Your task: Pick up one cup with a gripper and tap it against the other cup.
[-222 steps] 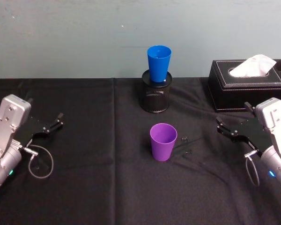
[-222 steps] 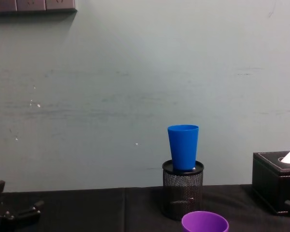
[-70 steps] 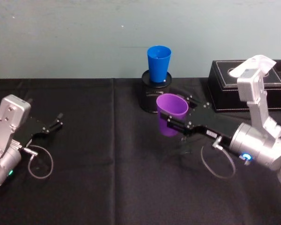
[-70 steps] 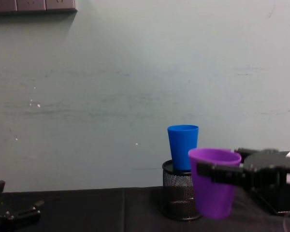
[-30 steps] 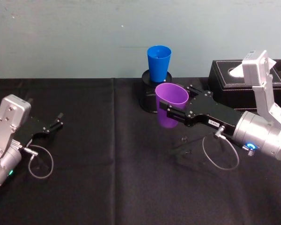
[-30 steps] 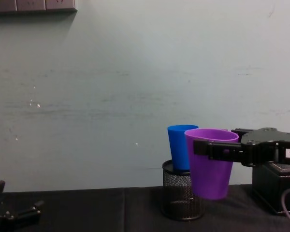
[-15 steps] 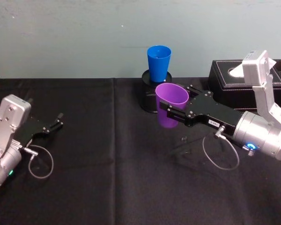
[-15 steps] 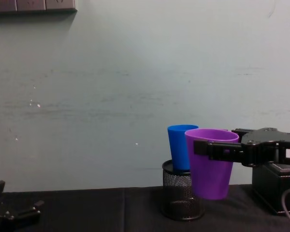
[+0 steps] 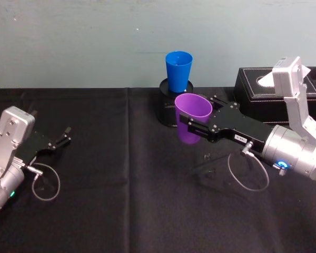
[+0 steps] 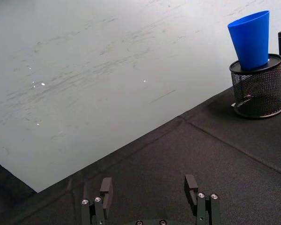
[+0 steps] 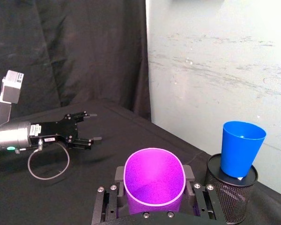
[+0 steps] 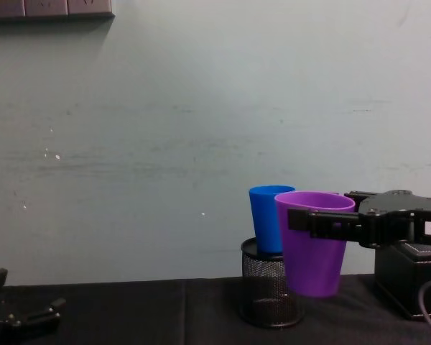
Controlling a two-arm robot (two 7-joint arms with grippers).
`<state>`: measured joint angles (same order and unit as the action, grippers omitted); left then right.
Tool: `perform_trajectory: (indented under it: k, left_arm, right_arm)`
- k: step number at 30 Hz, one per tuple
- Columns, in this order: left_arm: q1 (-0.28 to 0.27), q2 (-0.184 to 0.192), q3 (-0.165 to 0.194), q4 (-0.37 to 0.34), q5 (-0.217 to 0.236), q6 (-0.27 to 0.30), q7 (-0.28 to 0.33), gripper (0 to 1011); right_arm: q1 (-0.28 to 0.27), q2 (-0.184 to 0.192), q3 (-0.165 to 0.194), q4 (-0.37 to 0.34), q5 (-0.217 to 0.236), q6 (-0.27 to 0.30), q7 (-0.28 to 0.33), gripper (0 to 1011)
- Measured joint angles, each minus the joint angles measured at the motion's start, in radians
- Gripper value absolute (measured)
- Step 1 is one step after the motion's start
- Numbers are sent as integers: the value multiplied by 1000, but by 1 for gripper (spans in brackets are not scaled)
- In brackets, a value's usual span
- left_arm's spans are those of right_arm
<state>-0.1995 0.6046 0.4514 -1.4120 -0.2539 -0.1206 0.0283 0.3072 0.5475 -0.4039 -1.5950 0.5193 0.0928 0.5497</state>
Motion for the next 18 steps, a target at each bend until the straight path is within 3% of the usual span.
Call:
perform_trajectory:
  k: [18]
  left_arm:
    - [0, 0, 0, 0, 0, 0, 0, 1000]
  right_arm:
    - [0, 0, 0, 0, 0, 0, 0, 724]
